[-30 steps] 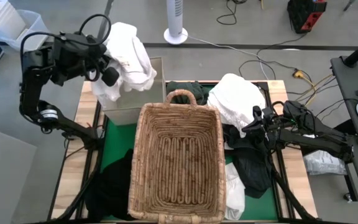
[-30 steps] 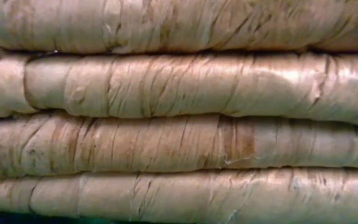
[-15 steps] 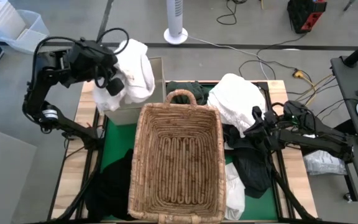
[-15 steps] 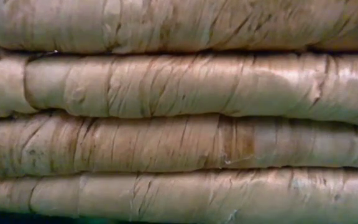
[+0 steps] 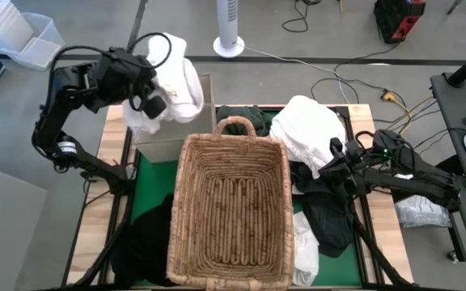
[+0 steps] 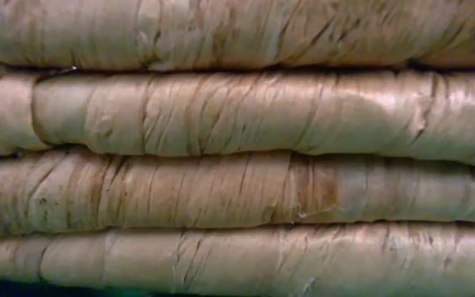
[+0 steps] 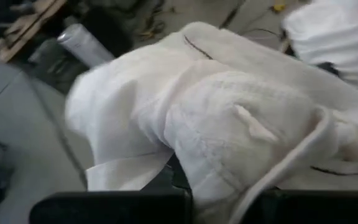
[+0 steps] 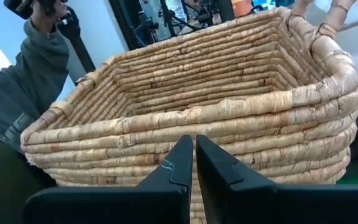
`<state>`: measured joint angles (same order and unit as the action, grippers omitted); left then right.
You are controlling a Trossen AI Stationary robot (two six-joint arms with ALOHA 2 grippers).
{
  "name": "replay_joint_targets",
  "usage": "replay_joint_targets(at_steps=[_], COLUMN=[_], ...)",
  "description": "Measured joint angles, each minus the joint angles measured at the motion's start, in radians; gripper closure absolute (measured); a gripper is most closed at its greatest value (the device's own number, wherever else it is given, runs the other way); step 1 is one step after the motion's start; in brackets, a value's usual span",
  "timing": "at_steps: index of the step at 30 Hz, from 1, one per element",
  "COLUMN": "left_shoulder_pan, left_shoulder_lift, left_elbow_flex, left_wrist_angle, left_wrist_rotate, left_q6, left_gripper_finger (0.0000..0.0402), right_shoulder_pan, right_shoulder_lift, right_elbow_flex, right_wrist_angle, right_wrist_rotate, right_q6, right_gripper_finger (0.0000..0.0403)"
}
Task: Pick & Place Cloths
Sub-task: Put the left white shirt into the gray laundry organizer
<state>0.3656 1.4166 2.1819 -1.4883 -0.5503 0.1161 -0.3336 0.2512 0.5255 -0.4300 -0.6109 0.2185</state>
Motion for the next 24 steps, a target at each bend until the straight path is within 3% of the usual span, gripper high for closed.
replay_joint_targets(at_steps=[8,24], left_shoulder_pan=[0.047,0.190], left_shoulder_lift=[0.028,-0.002], left_elbow_flex=[-0.070,-0.243], left_wrist_angle=[-0.002,0.050], left_wrist_rotate=[0.014,0.073], left_q6=[0.111,0.200], left_gripper_finger=[0.0401,0.0401], right_shoulder_pan=[0.012,0.024], right_shoulder_lift=[0.004,0.091], right_elbow_flex=[-0.003,-0.005], right_wrist_angle=[0.002,0.136], right_wrist_rotate=[-0.001,-0.003], right_q6=[-0.133,-0.140], right_gripper_finger=[0.0390,0.0390])
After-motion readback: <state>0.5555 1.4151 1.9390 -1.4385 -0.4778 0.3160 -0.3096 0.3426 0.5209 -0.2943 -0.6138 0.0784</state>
